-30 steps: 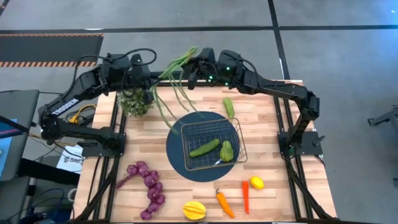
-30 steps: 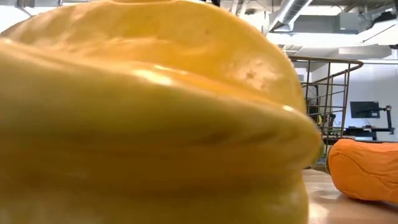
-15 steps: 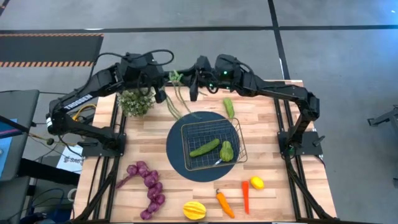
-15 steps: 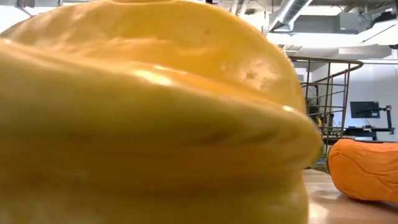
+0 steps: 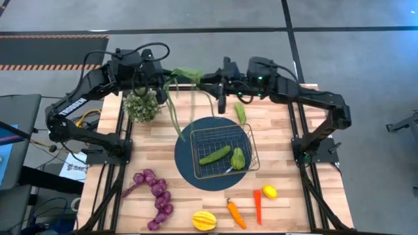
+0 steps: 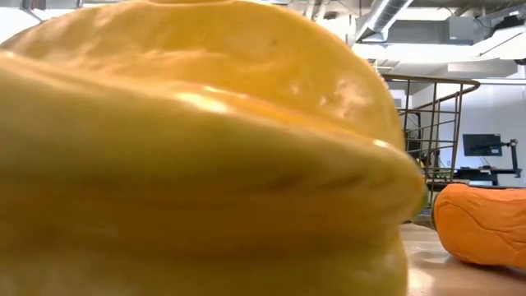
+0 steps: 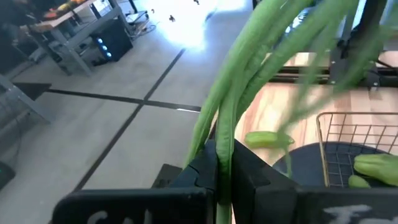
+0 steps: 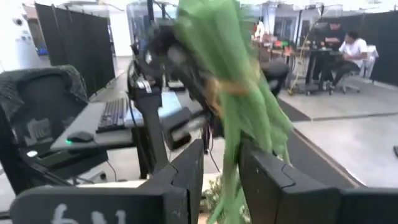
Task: Build produce basket
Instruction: Put the green beans into the gold wire basket
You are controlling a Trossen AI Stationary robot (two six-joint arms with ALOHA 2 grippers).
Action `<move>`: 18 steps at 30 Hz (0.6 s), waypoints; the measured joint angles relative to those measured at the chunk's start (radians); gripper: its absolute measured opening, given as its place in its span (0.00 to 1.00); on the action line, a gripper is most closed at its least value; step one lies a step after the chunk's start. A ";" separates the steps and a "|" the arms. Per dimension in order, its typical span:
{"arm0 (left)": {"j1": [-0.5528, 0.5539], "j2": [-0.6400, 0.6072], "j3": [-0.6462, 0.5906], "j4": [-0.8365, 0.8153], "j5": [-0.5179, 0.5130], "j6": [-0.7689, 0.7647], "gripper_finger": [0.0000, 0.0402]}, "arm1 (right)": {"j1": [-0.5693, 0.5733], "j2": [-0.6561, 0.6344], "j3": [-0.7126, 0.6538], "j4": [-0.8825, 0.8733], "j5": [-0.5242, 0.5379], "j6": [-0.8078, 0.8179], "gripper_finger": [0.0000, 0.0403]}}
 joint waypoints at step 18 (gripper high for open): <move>-0.108 0.013 0.000 0.051 -0.003 -0.045 0.00 | 0.017 0.049 0.000 0.101 0.007 -0.050 0.17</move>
